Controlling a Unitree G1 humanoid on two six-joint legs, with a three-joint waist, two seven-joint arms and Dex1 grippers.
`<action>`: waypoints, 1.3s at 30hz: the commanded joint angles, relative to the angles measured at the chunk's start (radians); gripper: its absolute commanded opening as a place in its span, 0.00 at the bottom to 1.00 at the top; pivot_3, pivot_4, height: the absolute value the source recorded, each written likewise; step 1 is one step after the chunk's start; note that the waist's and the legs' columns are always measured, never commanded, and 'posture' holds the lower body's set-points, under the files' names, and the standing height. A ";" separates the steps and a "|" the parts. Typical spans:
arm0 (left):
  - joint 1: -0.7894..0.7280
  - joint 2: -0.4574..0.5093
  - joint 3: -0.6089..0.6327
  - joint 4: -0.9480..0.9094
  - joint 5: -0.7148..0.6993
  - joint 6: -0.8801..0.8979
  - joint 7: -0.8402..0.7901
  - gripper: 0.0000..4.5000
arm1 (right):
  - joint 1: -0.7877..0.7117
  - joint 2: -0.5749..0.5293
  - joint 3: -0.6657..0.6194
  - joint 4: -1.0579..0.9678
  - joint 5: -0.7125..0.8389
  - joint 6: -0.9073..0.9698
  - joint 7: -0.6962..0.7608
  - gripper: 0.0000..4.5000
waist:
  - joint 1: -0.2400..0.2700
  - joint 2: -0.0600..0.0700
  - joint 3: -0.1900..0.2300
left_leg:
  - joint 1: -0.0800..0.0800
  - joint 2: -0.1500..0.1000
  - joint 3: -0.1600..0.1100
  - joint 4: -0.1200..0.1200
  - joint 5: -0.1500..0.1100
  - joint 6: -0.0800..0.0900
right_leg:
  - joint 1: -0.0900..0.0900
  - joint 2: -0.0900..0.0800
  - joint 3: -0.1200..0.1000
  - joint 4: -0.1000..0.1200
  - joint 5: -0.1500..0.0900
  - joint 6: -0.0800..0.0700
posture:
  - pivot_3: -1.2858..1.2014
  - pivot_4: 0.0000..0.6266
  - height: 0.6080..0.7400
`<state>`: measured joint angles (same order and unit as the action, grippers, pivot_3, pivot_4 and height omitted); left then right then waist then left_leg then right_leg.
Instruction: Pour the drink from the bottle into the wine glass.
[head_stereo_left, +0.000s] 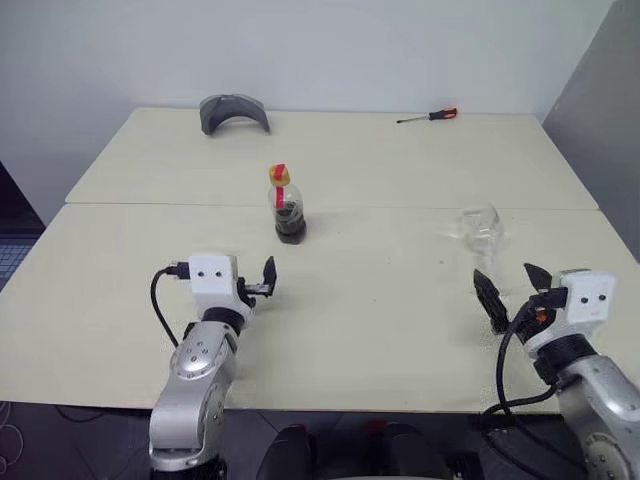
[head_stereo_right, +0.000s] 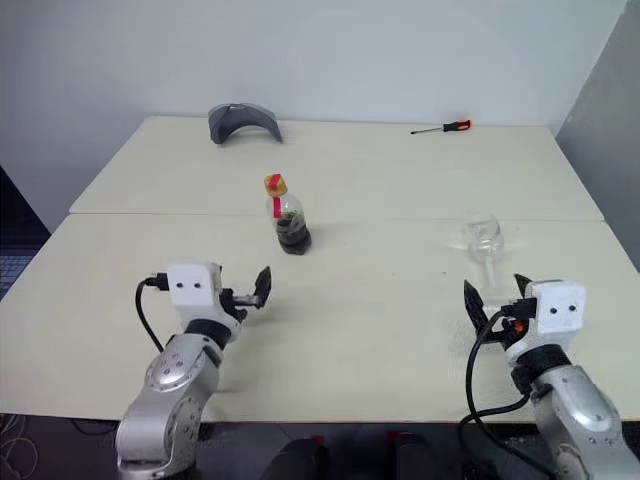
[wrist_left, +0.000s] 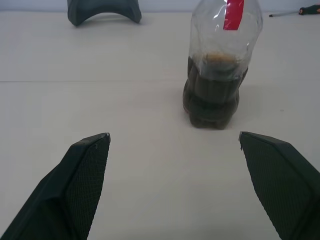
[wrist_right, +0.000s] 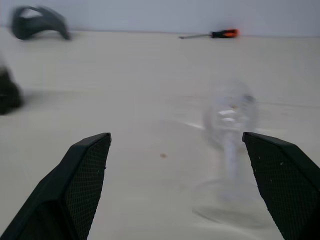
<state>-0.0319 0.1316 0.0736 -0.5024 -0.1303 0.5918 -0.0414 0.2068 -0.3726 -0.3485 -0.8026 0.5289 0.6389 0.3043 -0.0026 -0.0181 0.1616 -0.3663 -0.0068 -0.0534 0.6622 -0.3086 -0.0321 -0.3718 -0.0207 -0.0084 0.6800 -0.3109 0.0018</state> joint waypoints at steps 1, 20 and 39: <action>-0.036 0.001 -0.036 0.055 0.016 -0.061 -0.022 0.99 | -0.030 -0.092 -0.041 0.017 0.137 -0.003 0.160 1.00 | 0.000 0.000 0.000 | 0.000 0.000 0.000 0.000 0.000 0.000 | 0.000 0.000 0.000 0.000 0.000 0.000 | 0.52 0.24 1.00; -0.196 -0.032 -0.062 0.333 0.066 -0.265 -0.029 0.99 | -0.171 -0.216 0.082 0.186 0.040 -0.111 0.258 1.00 | 0.004 -0.002 0.001 | 0.000 0.000 0.000 0.001 0.000 0.000 | 0.000 -0.001 -0.001 0.001 0.000 0.000 | 0.52 0.24 1.00; -0.370 -0.045 -0.059 0.592 0.067 -0.413 -0.060 0.99 | -0.164 -0.289 0.081 0.120 0.163 -0.107 0.400 1.00 | 0.005 -0.002 0.002 | -0.001 0.000 0.000 0.002 0.001 -0.001 | 0.001 -0.001 -0.001 0.000 0.001 0.000 | 0.52 0.24 1.00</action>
<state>-0.3861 0.0872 0.0115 0.0928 -0.0688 0.2088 -0.0991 0.0428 -0.6517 -0.2568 -0.6533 0.6837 0.5560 0.6835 0.0019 -0.0202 0.1632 -0.3669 -0.0070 -0.0534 0.6641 -0.3078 -0.0327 -0.3713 -0.0215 -0.0094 0.6805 -0.3102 0.0020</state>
